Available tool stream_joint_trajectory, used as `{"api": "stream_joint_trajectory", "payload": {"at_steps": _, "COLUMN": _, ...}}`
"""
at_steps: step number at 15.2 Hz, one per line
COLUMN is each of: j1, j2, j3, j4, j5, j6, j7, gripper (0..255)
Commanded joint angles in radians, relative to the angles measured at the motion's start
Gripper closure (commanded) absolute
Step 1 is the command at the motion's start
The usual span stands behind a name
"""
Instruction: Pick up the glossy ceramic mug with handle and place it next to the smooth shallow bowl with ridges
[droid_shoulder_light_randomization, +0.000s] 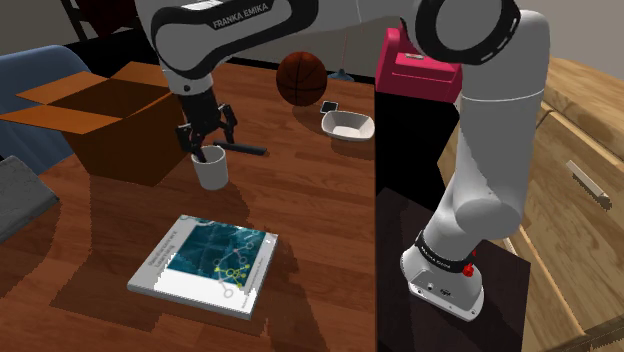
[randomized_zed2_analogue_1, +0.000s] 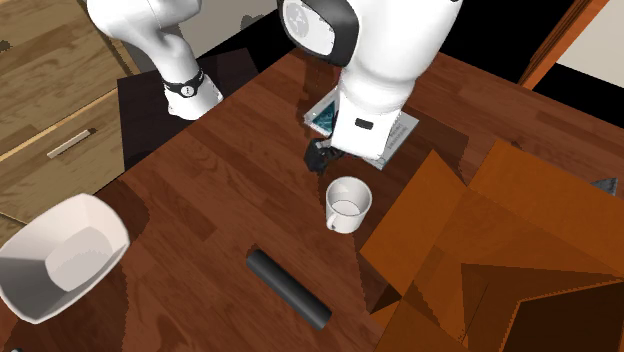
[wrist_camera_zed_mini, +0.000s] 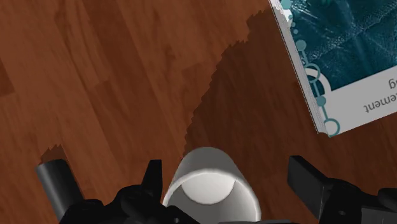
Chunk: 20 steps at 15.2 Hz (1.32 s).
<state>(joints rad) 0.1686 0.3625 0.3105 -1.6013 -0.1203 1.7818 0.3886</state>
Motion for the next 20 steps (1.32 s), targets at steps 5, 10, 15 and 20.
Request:
{"api": "stream_joint_trajectory", "payload": {"at_steps": 5, "j1": 0.081, "j2": 0.239, "j3": -0.016, "j4": 0.315, "j5": -0.073, "j6": -0.07, "j7": 0.049, "gripper": 0}}
{"api": "stream_joint_trajectory", "payload": {"at_steps": 10, "j1": 0.073, "j2": 0.236, "j3": -0.018, "j4": 0.244, "j5": -0.075, "j6": -0.002, "j7": 0.054, "gripper": 0}}
{"api": "stream_joint_trajectory", "payload": {"at_steps": 15, "j1": 0.07, "j2": 0.238, "j3": -0.019, "j4": 0.212, "j5": -0.077, "j6": 0.032, "j7": 0.056, "gripper": 0}}
{"api": "stream_joint_trajectory", "payload": {"at_steps": 20, "j1": 0.069, "j2": 0.238, "j3": -0.019, "j4": 0.212, "j5": -0.077, "j6": 0.032, "j7": 0.056, "gripper": 0}}
